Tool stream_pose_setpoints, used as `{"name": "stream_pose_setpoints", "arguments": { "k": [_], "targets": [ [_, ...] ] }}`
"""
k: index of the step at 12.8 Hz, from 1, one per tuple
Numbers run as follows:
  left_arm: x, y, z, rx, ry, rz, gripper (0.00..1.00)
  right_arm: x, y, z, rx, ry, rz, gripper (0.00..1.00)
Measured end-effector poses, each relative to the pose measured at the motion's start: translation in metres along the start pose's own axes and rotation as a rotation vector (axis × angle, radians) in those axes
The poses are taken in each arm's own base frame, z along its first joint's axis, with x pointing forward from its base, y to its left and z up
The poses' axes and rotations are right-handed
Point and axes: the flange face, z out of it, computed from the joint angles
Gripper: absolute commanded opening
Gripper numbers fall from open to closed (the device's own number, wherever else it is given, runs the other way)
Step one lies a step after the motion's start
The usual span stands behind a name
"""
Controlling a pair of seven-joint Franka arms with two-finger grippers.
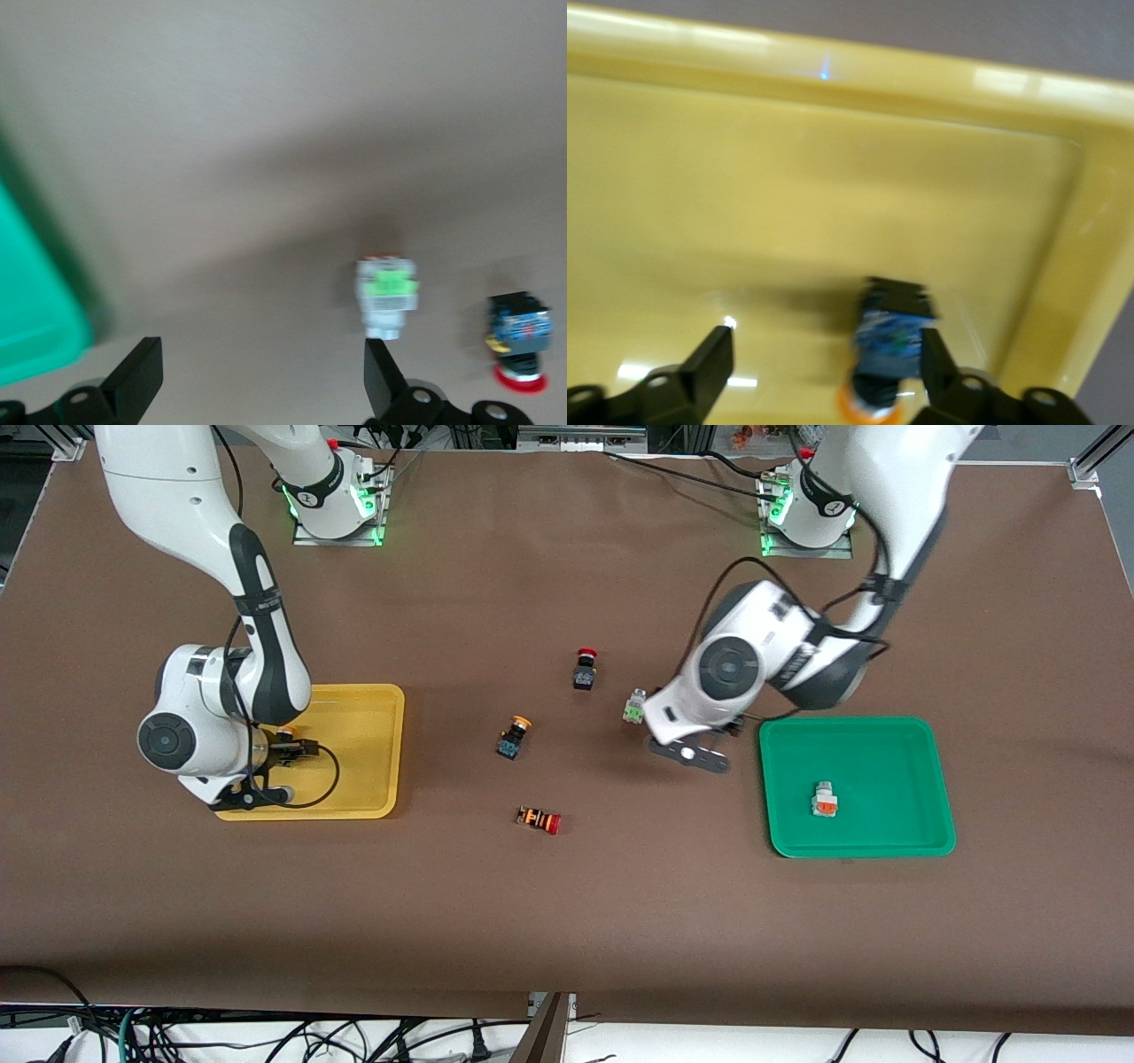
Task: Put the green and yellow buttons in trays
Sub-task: 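Release the blue button in the yellow tray while the left gripper reaches the green-top button, then grasp the second blue button with the right gripper while the left gripper carries the green-top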
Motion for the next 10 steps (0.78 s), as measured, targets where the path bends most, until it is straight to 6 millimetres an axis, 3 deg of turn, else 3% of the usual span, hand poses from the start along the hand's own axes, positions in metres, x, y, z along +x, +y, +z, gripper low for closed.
{"name": "stream_pose_setpoints", "arguments": {
  "k": [2,4,7,9,10],
  "targets": [
    [-0.005,0.044,0.030,-0.013,0.013,0.006,1.00,0.012,-0.053,-0.043,0.006,0.013,-0.040,1.00],
    [-0.003,0.058,0.058,0.011,0.031,0.035,1.00,0.016,-0.115,-0.068,-0.007,0.046,0.001,1.00],
    [0.000,0.061,0.087,-0.005,0.037,0.019,1.00,0.008,-0.194,-0.061,0.042,0.038,0.113,1.00],
    [-0.005,0.064,0.104,-0.008,0.036,0.026,0.99,0.005,-0.232,-0.057,0.091,0.043,0.208,1.00],
    [-0.009,0.064,0.112,0.001,0.029,0.036,0.66,0.005,-0.247,-0.054,0.100,0.056,0.248,1.00]
  ]
}}
